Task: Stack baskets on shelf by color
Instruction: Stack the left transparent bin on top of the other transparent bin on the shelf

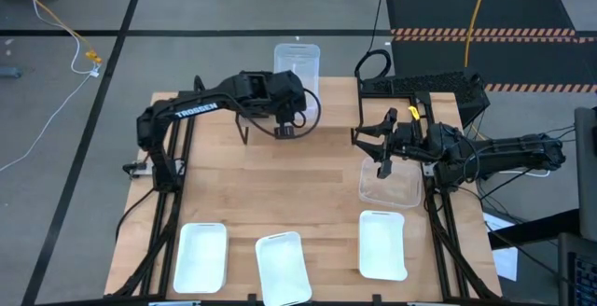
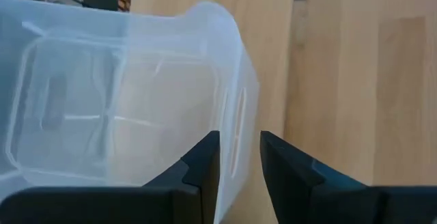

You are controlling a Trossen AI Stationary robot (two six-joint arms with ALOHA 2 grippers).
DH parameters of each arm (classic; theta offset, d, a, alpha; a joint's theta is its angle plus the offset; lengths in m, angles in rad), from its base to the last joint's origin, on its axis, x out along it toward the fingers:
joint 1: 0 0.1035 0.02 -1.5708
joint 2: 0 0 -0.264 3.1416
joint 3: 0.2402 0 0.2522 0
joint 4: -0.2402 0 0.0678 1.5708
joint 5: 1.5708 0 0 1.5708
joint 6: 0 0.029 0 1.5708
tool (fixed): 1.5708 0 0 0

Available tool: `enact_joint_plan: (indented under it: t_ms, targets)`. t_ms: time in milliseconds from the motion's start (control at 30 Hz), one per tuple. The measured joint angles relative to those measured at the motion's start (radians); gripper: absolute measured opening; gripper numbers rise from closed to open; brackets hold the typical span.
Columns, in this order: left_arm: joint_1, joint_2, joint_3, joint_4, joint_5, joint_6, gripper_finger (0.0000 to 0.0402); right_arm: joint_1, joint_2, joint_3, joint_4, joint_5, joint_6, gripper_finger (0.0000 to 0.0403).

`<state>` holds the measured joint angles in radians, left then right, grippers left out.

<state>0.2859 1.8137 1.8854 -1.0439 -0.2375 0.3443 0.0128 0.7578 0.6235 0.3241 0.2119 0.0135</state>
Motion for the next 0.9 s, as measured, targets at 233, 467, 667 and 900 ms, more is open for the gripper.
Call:
enact_joint_plan:
  t_ms: [233, 467, 667, 900]
  targets:
    - [-0.005, -0.013, 0.0, -0.055, -0.105, -0.032, 0.0108, 0.0, 0.0, 0.0, -0.007, 0.0, -0.012, 0.0155]
    - [-0.005, -0.048, 0.001, -0.039, -0.072, -0.04, 0.0108, 0.0, 0.015, 0.0, 0.007, 0.0, -0.022, 0.0155]
    - [-0.002, -0.026, 0.001, -0.032, -0.051, -0.044, 0.0108, 0.0, 0.017, 0.0, 0.021, 0.0, -0.007, 0.0155]
    - [-0.002, -0.02, 0.001, -0.003, -0.043, -0.103, 0.0108, 0.0, 0.018, 0.0, 0.022, 0.0, 0.001, 0.0155]
